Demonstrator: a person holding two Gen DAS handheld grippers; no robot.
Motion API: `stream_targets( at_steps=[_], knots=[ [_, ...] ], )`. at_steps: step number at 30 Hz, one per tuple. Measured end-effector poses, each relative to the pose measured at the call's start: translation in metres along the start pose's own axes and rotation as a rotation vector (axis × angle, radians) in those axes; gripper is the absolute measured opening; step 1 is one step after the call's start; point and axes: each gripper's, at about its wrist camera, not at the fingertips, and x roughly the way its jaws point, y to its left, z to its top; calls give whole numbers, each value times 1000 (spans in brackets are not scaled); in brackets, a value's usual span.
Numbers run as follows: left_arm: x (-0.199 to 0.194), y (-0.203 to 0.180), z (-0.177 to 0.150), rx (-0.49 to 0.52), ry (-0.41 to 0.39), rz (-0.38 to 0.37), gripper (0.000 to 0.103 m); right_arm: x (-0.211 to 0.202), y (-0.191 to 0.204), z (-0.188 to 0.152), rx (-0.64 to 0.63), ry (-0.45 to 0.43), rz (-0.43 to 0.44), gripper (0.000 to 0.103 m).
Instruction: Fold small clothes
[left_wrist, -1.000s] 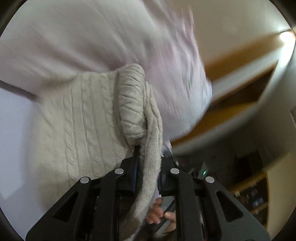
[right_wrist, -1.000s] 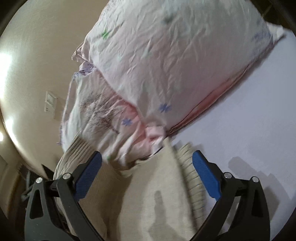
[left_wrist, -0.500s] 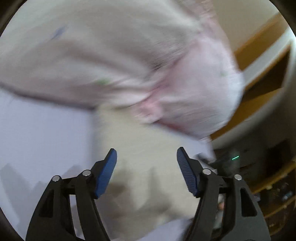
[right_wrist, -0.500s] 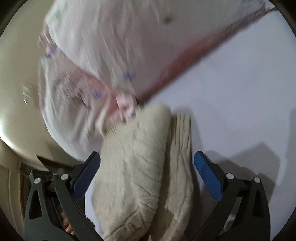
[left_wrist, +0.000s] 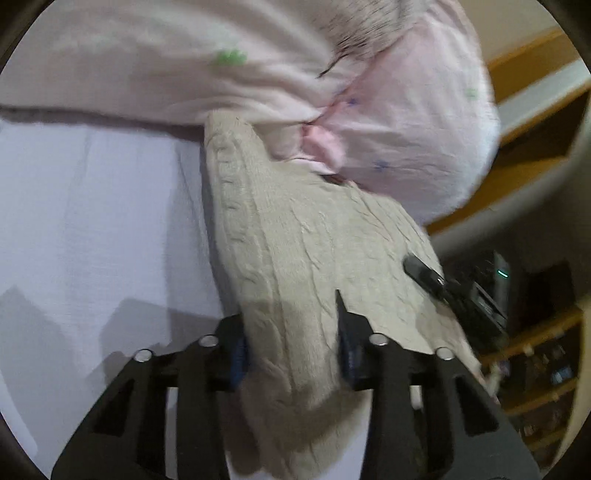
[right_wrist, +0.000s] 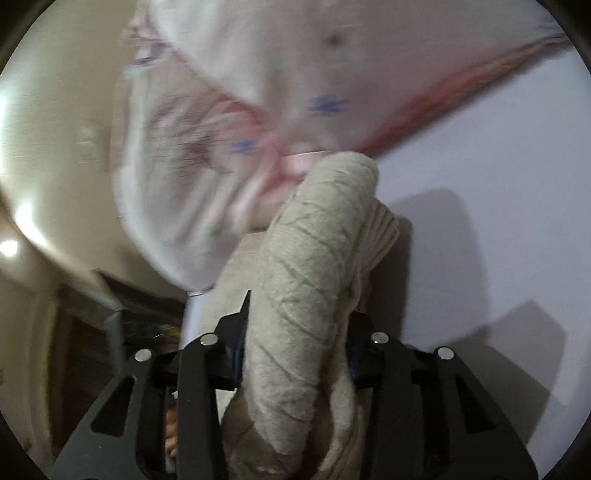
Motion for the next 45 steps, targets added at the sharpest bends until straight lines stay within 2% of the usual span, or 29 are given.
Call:
stream_targets(
  at_steps=[1, 2, 3, 4, 5, 6, 7, 8, 10, 11, 13, 15, 16, 17, 18, 20, 22, 24, 26, 29, 30, 31, 32, 33, 34, 36, 38, 41, 45],
  knots=[
    [-13, -1, -1, 39, -10, 9, 38, 8, 4, -3, -9, 26, 29, 38],
    [-33, -1, -3, 101, -40, 57, 38, 22, 10, -6, -24, 62, 29, 38],
    [-44, 2, -4, 125, -59, 95, 40, 36, 14, -8, -47, 89, -6, 40],
    [-49, 8, -3, 128, -72, 134, 44, 53, 22, -12, -96, 118, -93, 45],
    [-54, 19, -1, 126, -84, 207, 47, 61, 27, -14, -141, 127, -183, 49],
    [-56, 27, 0, 111, -98, 275, 51, 63, 31, -15, -169, 122, -230, 57],
    [-58, 33, -1, 90, -115, 315, 52, 57, 35, -16, -186, 96, -256, 59],
    [-69, 37, -6, 69, -158, 348, 52, 39, 40, -17, -187, 17, -278, 59],
    [-89, 34, -17, 63, -220, 333, 55, 6, 49, -21, -187, -106, -264, 59],
    [-103, 28, -27, 70, -262, 310, 56, -7, 56, -26, -196, -113, -202, 59],
    [-112, 15, -42, 106, -298, 259, 61, -5, 64, -34, -212, -71, -191, 57],
    [-106, -3, -57, 171, -279, 223, 61, 16, 66, -39, -217, -2, -269, 57],
    [-97, -11, -64, 203, -251, 208, 61, 30, 63, -39, -209, 34, -308, 49],
    [-91, -14, -67, 221, -227, 201, 61, 43, 55, -38, -199, 70, -329, 35],
    [-81, -17, -69, 235, -200, 201, 61, 50, 51, -37, -200, 69, -355, 23],
    [-68, -19, -74, 256, -183, 228, 61, 45, 46, -33, -215, -17, -380, 12],
    [-57, -20, -77, 281, -163, 235, 60, 37, 35, -27, -168, -67, -393, 11],
    [-51, -19, -81, 294, -143, 233, 59, 43, 21, -25, -125, -59, -413, 11],
    [-43, -20, -83, 315, -142, 260, 59, 48, 24, -26, -150, -54, -439, 12],
    [-51, -24, -90, 311, -167, 273, 59, 30, 52, -35, -229, -100, -476, 25],
    [-59, -23, -93, 297, -181, 266, 60, 19, 67, -43, -266, -134, -495, 36],
    [-66, -23, -98, 283, -196, 267, 61, 12, 80, -50, -291, -155, -501, 61],
    [-75, -22, -105, 270, -213, 278, 66, 1, 95, -59, -322, -196, -512, 78],
    [-81, -21, -113, 258, -230, 298, 77, -10, 109, -70, -344, -233, -523, 101],
    [-87, -20, -119, 244, -251, 328, 88, -19, 120, -82, -366, -266, -526, 101],
    [-92, -15, -134, 208, -274, 432, 94, -40, 134, -110, -403, -294, -522, 101],
    [-88, -10, -140, 183, -258, 482, 96, -45, 136, -131, -400, -280, -588, 101],
    [-75, -6, -141, 166, -221, 525, 98, -17, 132, -154, -403, -178, -707, 101],
    [-58, -4, -139, 177, -187, 581, 100, 23, 127, -166, -423, -59, -750, 101]
  ],
)
